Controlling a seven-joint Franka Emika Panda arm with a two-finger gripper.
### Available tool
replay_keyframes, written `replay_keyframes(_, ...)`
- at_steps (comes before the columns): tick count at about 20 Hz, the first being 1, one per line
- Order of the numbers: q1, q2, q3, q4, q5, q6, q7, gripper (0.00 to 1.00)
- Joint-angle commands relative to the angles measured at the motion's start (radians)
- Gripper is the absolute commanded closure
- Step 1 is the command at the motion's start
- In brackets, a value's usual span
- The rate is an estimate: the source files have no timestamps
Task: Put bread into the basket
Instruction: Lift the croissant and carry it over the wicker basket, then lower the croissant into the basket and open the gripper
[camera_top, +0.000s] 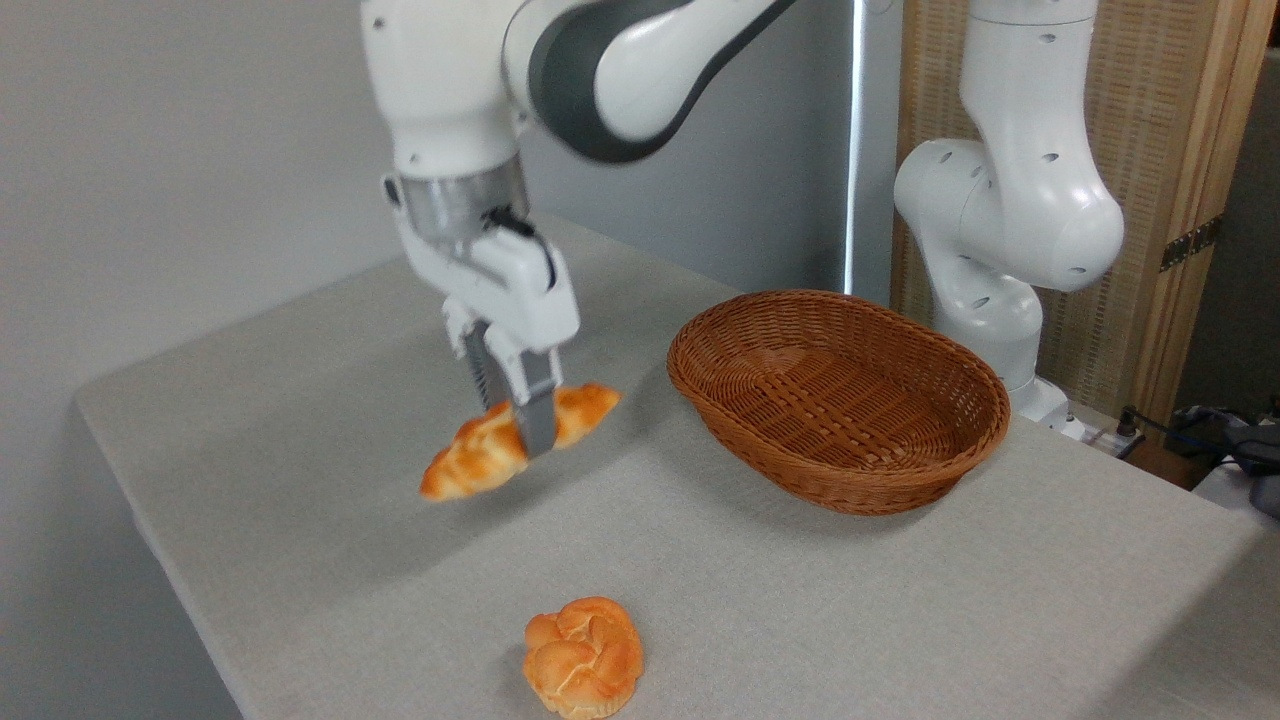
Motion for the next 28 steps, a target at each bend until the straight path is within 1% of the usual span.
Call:
replay_keyframes(1,-0.004,-0.163,0.040,-0.018,-0.024,-0.193,0.041,0.62)
replay_keyframes(3,-0.009,-0.229,0.067,-0.029,-0.024,-0.309,0.077,0.62)
replay_keyframes(5,-0.023,-0.298,0.087,-0.082,-0.024,-0.364,0.126,0.62)
replay_keyframes(8,-0.035,-0.355,0.086,-0.180,-0.024,-0.366,0.131,0.62)
replay_keyframes(10,-0.064,-0.390,0.086,-0.242,-0.022,-0.366,0.130,0.62)
replay_keyframes(12,-0.072,-0.447,0.086,-0.333,-0.013,-0.352,0.136,0.62)
replay_keyframes(14,-0.101,-0.504,0.087,-0.419,-0.007,-0.338,0.139,0.62)
replay_keyframes(16,-0.104,-0.547,0.087,-0.484,-0.005,-0.340,0.140,0.62)
replay_keyframes(18,-0.113,-0.562,0.083,-0.535,-0.005,-0.346,0.140,0.62)
replay_keyframes(20,-0.124,-0.559,0.080,-0.552,-0.005,-0.344,0.137,0.62)
replay_keyframes(21,-0.139,-0.558,0.080,-0.561,-0.005,-0.344,0.136,0.52)
replay_keyframes(22,-0.139,-0.554,0.080,-0.563,-0.005,-0.343,0.131,0.34)
replay_keyframes(23,-0.139,-0.553,0.080,-0.563,-0.005,-0.341,0.131,0.30)
replay_keyframes(25,-0.139,-0.551,0.080,-0.563,-0.007,-0.331,0.128,0.00)
replay_keyframes(28,-0.139,-0.550,0.080,-0.563,-0.010,-0.328,0.128,0.00)
